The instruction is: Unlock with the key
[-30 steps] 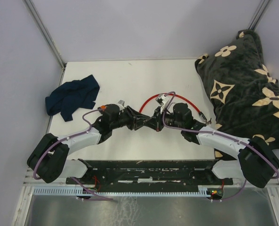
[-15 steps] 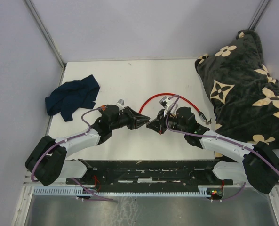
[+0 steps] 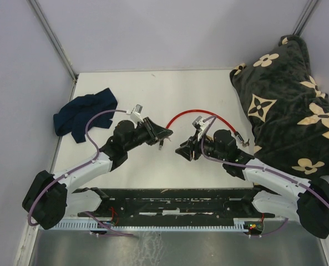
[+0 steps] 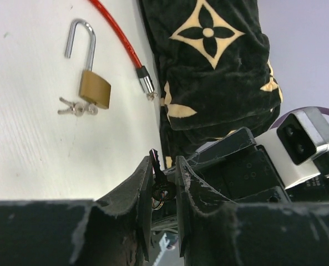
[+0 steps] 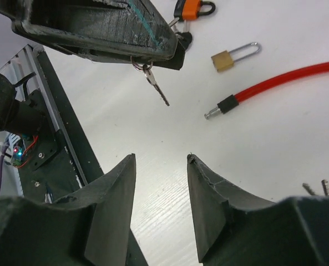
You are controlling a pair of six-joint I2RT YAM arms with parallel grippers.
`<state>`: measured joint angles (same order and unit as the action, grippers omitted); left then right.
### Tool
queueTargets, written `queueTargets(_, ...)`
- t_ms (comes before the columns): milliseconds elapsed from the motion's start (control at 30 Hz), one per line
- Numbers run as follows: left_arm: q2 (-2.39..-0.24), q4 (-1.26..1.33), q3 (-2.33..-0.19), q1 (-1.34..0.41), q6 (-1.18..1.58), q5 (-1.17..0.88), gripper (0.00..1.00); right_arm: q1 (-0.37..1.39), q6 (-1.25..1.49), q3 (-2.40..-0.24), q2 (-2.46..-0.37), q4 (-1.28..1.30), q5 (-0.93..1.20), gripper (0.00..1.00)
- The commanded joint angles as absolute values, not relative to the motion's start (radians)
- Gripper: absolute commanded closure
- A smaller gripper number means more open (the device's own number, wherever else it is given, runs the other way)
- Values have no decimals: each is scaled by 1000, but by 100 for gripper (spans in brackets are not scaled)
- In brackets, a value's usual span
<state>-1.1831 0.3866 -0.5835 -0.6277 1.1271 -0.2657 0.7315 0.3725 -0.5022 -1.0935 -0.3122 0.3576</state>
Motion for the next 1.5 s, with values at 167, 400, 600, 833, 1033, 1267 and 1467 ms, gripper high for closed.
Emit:
queueTargets(167, -1113, 387, -621, -631, 927, -209, 97, 765, 300, -489, -1052, -553, 230, 44)
queueTargets(400, -1116, 388, -622, -648, 1019, -193, 97, 813, 297, -478, -1138, -769, 161, 44)
queueTargets(600, -1120, 395, -621, -658, 1068, -196, 97, 826, 286, -492, -1216, -836, 170, 45)
queueTargets(833, -1137, 388, -631, -670, 1080, -207, 97, 827, 262, -517, -1256, -836, 172, 47)
queueTargets(1033, -1150, 388, -643, -674, 1091, -229, 97, 827, 251, -527, -1287, -846, 177, 57)
queueTargets(1267, -1148, 410, -635, -673, 1091, -247, 83, 827, 242, -526, -1264, -830, 219, 95)
queueTargets(1467, -1150, 529, -600, -668, 1131, -300, 67, 825, 248, -528, -1209, -758, 270, 98)
